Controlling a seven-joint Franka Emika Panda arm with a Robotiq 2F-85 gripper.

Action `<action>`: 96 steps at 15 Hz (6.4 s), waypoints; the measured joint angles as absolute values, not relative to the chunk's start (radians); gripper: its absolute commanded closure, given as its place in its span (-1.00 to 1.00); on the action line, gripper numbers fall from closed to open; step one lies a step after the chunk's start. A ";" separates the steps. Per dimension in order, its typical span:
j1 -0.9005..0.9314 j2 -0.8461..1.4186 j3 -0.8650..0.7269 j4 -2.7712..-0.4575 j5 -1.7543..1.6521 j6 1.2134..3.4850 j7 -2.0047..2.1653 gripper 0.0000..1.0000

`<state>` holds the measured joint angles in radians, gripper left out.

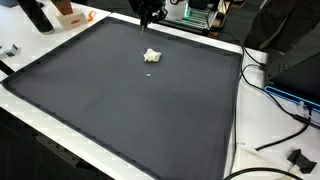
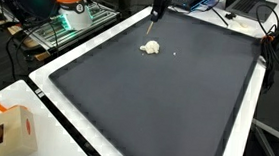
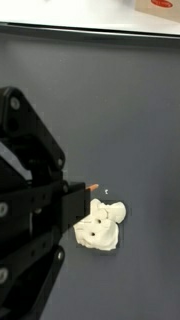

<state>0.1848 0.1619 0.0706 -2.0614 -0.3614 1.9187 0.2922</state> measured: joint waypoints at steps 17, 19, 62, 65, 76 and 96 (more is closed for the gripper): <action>0.114 -0.099 0.069 -2.194 -0.020 2.054 0.017 0.94; 0.111 -0.118 0.069 -2.206 0.000 2.058 -0.005 0.94; -0.039 0.179 0.040 -2.226 0.708 2.059 -0.707 0.94; -0.054 0.202 0.036 -2.225 0.732 2.059 -0.707 0.94; -0.081 0.240 0.018 -2.224 0.776 2.066 -0.634 0.94; -0.027 0.092 0.017 -2.245 0.546 2.256 -0.243 0.94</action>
<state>-0.0271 0.0920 0.0174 -2.2453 0.5455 2.2558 -0.2432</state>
